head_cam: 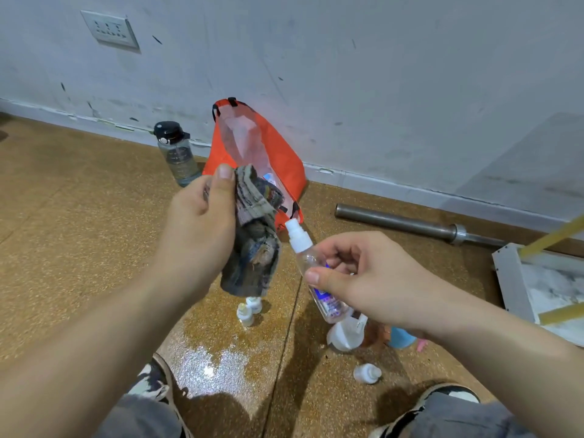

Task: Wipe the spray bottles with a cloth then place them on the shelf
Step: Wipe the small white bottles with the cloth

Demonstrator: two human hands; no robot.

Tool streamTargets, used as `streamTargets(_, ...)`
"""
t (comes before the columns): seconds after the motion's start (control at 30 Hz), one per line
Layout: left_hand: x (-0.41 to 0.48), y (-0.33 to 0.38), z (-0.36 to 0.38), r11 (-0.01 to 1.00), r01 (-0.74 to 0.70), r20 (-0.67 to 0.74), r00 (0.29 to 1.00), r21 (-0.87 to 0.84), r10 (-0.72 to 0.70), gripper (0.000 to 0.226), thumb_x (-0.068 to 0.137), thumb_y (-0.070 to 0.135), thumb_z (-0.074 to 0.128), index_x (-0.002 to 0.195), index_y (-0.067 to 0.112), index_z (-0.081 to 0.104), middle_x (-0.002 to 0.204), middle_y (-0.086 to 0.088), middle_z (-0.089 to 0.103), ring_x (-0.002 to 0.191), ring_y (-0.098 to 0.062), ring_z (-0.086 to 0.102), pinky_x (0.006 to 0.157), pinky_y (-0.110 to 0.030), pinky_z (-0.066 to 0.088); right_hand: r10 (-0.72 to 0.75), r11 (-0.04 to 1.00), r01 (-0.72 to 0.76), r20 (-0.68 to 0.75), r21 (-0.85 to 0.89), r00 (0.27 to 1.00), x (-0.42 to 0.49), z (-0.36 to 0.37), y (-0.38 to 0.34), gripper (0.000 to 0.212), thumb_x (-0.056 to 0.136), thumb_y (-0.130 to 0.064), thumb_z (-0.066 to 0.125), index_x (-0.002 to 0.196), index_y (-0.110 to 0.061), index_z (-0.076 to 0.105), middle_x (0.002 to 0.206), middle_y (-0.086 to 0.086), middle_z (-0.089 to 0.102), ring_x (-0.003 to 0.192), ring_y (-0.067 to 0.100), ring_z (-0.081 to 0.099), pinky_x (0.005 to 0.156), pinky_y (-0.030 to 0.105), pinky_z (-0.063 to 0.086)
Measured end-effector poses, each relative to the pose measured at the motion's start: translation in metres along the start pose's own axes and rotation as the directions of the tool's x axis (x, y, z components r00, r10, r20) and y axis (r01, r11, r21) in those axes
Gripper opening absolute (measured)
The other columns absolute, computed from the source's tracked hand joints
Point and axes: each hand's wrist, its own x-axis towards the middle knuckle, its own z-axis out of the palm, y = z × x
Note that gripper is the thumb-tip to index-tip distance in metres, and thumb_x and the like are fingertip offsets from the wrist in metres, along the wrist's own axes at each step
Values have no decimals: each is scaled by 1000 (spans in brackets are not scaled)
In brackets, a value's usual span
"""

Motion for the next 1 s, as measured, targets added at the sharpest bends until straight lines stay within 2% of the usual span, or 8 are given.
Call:
streamTargets(0.13, -19, 1, 14, 978, -183, 58, 982, 96, 178, 41, 109, 45, 42, 85, 17, 59, 70, 6, 62, 66, -12, 56, 63, -27, 48, -49, 997, 51, 38, -53, 998, 0, 4, -3, 7, 91, -24, 79, 91, -19, 74, 72, 5, 57, 63, 13, 53, 62, 29, 47)
streamTargets(0.23, -26, 0, 21, 965, -221, 140, 970, 145, 201, 37, 109, 41, 43, 77, 24, 51, 62, 16, 54, 58, -4, 46, 54, -17, 35, -119, 978, 123, 32, -170, 992, -1, 6, -4, 13, 91, -25, 78, 84, -22, 68, 74, 11, 55, 62, 9, 48, 61, 28, 44)
streamTargets(0.33, -22, 2, 19, 957, -251, 137, 963, 148, 232, 38, 109, 38, 45, 78, 19, 54, 61, 8, 52, 58, -5, 44, 54, -16, 34, -125, 974, 127, 19, -189, 992, -1, 2, -5, 14, 93, -26, 76, 83, -26, 65, 71, -1, 49, 59, 7, 44, 58, 26, 41)
streamTargets(0.43, -19, 2, 17, 956, -242, 85, 969, 165, 231, 40, 108, 36, 47, 81, 10, 58, 66, -5, 55, 59, -6, 44, 54, -16, 35, -123, 963, 127, 34, -236, 992, -1, -4, -6, 9, 92, -27, 76, 87, -25, 69, 76, 9, 61, 61, 14, 51, 60, 28, 45)
streamTargets(0.53, -20, -2, 17, 941, -247, 112, 968, 230, 227, 40, 107, 40, 47, 74, 18, 53, 60, 8, 53, 57, -7, 47, 54, -19, 36, -129, 938, 137, 46, -319, 991, -2, -4, -4, 10, 92, -31, 75, 90, -23, 69, 82, 14, 67, 74, 27, 60, 71, 43, 50)
streamTargets(0.77, -22, -11, 16, 837, -318, 277, 938, 447, 208, 48, 103, 61, 32, 77, 24, 47, 60, 2, 52, 66, -29, 58, 63, -50, 49, -190, 905, 178, 7, -387, 982, -5, -6, -3, 15, 92, -33, 73, 90, -19, 68, 84, 2, 63, 76, 16, 55, 74, 40, 48)
streamTargets(0.93, -28, -8, 18, 878, -365, 297, 914, 311, 275, 34, 100, 56, 34, 101, 31, 57, 79, 15, 65, 70, -13, 60, 66, -42, 46, -100, 955, 114, 62, -273, 993, -1, -13, -5, 22, 97, -22, 69, 92, -3, 60, 74, 19, 54, 62, 23, 46, 60, 42, 43)
streamTargets(1.0, -30, -3, 18, 894, -361, 308, 910, 264, 277, 33, 100, 52, 36, 110, 31, 59, 85, 17, 67, 75, -7, 63, 67, -32, 47, -51, 984, 69, 112, -163, 992, 2, -19, -6, 27, 100, -15, 65, 83, 1, 51, 63, 9, 40, 56, 17, 38, 53, 32, 34)
